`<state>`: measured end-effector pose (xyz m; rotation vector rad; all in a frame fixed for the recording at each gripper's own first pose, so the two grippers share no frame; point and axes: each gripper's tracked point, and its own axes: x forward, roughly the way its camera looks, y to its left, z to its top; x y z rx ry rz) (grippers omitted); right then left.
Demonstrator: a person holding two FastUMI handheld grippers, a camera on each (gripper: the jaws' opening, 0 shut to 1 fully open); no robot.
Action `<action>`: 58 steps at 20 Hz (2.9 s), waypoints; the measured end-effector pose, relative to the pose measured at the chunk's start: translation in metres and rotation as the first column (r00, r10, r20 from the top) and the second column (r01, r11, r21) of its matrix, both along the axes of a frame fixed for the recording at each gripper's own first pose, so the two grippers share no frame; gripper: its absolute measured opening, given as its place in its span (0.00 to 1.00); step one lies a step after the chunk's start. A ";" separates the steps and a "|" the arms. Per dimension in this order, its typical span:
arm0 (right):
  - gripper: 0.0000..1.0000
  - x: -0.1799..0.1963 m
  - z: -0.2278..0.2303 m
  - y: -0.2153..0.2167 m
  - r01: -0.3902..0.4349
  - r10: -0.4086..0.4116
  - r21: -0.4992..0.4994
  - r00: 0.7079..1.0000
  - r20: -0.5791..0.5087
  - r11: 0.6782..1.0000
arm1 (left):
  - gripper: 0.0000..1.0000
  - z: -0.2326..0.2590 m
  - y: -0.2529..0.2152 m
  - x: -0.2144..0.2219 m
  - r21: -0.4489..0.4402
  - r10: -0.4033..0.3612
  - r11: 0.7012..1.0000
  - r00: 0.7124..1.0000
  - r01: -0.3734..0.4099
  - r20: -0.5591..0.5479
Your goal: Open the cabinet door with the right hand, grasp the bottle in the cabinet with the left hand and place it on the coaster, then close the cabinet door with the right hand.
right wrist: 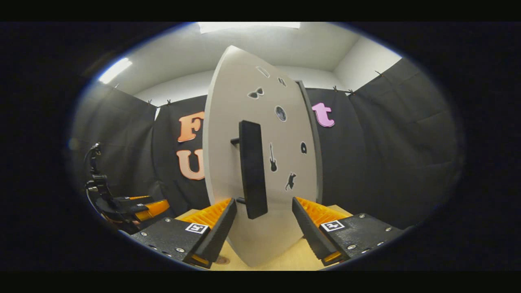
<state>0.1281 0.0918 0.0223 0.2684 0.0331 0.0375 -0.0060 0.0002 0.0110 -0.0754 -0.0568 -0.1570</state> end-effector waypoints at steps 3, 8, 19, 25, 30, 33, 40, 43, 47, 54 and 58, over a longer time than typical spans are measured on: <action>0.88 0.030 0.000 0.031 0.024 -0.024 0.010 1.000 -0.001 1.000 | 0.96 -0.001 0.021 0.020 0.007 -0.043 0.999 0.999 0.043 0.010; 0.94 0.087 -0.006 0.076 0.013 -0.012 0.039 1.000 -0.024 0.999 | 0.96 -0.003 0.051 0.038 -0.012 -0.052 0.999 0.999 0.052 0.005; 0.89 0.151 -0.014 0.102 -0.086 0.086 0.013 0.996 -0.021 0.996 | 0.96 -0.006 0.085 0.044 -0.022 0.078 0.997 0.997 -0.078 -0.013; 0.93 0.172 -0.024 0.108 -0.138 0.140 0.082 0.990 -0.020 0.987 | 0.95 -0.008 0.091 0.030 -0.012 0.128 0.992 0.991 -0.128 -0.025; 0.95 0.187 -0.032 0.112 -0.115 0.116 0.056 0.993 -0.013 0.992 | 0.96 -0.005 0.100 0.024 -0.014 0.178 0.984 0.984 -0.178 -0.020; 0.95 0.193 -0.036 0.115 -0.110 0.110 0.036 0.994 -0.009 0.993 | 0.95 -0.006 0.104 0.020 -0.010 0.202 0.979 0.979 -0.203 -0.023; 0.95 0.197 -0.038 0.117 -0.117 0.117 0.025 0.993 0.001 0.993 | 0.95 -0.010 0.108 0.014 -0.017 0.253 0.967 0.967 -0.253 -0.039; 0.95 0.198 -0.039 0.117 -0.138 0.138 0.052 0.990 -0.005 0.989 | 0.96 -0.010 0.106 0.013 -0.021 0.267 0.963 0.963 -0.268 -0.042; 0.95 0.198 -0.041 0.118 -0.166 0.167 0.047 0.986 -0.005 0.985 | 0.96 -0.009 0.099 0.010 -0.019 0.282 0.959 0.958 -0.284 -0.046; 0.95 0.165 -0.054 0.109 -0.201 0.203 0.054 0.979 -0.029 0.978 | 0.96 -0.011 0.087 -0.003 0.023 0.324 0.946 0.945 -0.323 -0.053; 0.95 0.122 -0.057 0.094 -0.193 0.193 -0.026 0.981 -0.005 0.981 | 0.95 -0.005 0.080 -0.009 0.054 0.345 0.938 0.938 -0.343 -0.035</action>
